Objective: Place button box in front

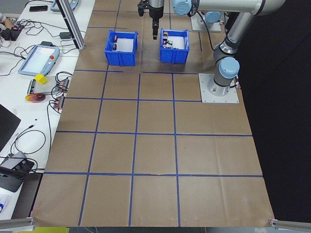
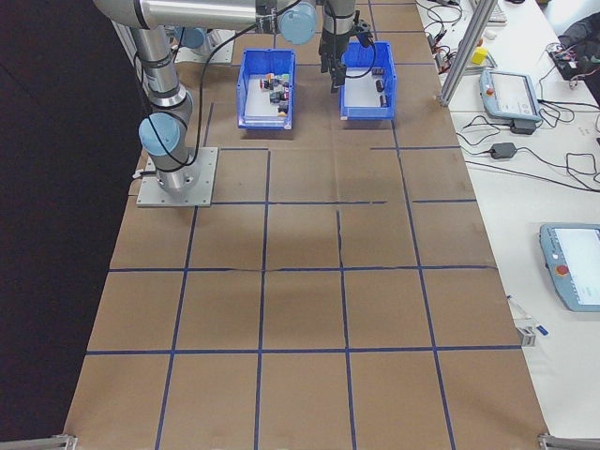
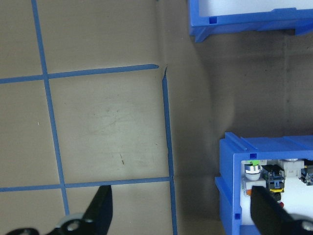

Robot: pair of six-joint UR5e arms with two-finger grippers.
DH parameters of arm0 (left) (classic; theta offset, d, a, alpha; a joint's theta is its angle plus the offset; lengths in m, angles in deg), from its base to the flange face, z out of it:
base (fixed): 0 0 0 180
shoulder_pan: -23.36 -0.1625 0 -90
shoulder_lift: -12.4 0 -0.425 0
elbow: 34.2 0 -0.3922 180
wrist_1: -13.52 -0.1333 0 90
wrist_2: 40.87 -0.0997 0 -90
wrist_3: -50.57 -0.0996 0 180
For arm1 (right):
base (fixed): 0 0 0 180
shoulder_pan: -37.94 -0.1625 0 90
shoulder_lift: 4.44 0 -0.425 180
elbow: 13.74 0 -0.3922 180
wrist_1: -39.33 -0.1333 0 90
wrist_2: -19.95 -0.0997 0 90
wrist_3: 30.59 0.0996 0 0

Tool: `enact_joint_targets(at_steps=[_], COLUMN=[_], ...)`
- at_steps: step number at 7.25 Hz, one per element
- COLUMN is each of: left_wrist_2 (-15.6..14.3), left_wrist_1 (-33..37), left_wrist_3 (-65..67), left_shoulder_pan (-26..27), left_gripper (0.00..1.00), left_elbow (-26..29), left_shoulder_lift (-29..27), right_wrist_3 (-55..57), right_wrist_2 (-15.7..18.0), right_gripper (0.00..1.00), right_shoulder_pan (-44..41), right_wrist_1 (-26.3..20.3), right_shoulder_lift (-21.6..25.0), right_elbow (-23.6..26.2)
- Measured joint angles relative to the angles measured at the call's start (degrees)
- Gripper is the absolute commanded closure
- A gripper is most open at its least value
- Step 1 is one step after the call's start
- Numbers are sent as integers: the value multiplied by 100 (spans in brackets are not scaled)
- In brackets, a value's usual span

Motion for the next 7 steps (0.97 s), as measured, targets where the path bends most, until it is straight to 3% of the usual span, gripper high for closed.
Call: enact_joint_targets(at_steps=[3, 7], left_wrist_2=[40, 386], left_wrist_1=[1, -95], left_wrist_3=[2568, 5581], left_shoulder_pan=[145, 740], left_gripper=[1, 1], left_elbow=[-303, -1562], left_shoulder_lift=[175, 1158], right_wrist_3=[-1725, -3349], right_wrist_2=[-11, -23], right_gripper=[0, 0], right_shoulder_pan=[-252, -1165], right_wrist_1=[195, 317], right_shoulder_lift=[-621, -1440], right_elbow=[-522, -1290])
